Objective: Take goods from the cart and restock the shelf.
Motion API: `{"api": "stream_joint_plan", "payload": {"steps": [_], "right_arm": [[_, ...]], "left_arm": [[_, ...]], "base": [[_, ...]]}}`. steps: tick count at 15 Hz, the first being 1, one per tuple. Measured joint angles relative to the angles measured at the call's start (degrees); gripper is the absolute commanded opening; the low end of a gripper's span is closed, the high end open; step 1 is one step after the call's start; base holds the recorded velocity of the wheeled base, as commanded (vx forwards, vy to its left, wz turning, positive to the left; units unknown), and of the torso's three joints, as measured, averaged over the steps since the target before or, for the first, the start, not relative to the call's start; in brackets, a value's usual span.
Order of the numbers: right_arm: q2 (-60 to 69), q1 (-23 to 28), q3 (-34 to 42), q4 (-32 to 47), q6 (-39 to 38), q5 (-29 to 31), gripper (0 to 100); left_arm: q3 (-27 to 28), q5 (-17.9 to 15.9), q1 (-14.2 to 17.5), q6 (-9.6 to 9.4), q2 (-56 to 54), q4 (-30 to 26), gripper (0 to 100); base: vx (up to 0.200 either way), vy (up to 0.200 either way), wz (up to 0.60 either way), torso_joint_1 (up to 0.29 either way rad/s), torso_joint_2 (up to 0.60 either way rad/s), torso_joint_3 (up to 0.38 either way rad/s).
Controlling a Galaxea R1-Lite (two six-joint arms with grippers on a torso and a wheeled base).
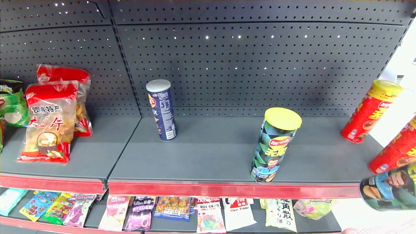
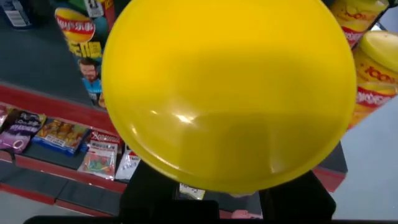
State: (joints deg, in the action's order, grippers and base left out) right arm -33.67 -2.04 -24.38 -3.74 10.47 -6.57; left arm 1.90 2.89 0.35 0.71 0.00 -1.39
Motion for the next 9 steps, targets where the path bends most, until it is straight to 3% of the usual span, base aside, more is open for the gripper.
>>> {"api": "stream_joint_plan", "payload": {"steps": [3,5,7,9], "right_arm": [[-12.80,-0.05,-1.44,-10.75,-0.60,-0.67,0],[-18.62,-0.05,-2.43,-13.12,-0.79,-0.87,0],[-21.61,-0.05,-2.68,-13.28,-0.77,-0.87,0],[-23.97,-0.05,-3.12,-13.34,-0.79,-0.87,0]], "left_arm": [[-1.13,0.72,-0.02,0.68,-0.02,3.05,100],[-1.72,-1.28,-0.02,1.67,-0.02,2.62,100],[-1.85,-5.18,-0.05,0.07,0.00,1.52,100],[-1.88,-5.73,-0.33,-0.44,0.16,1.34,100]], "base": [[0.000,0.000,0.00,0.000,0.00,0.000],[0.000,0.000,0.00,0.000,0.00,0.000],[0.000,0.000,0.00,0.000,0.00,0.000],[0.000,0.000,0.00,0.000,0.00,0.000]]}}
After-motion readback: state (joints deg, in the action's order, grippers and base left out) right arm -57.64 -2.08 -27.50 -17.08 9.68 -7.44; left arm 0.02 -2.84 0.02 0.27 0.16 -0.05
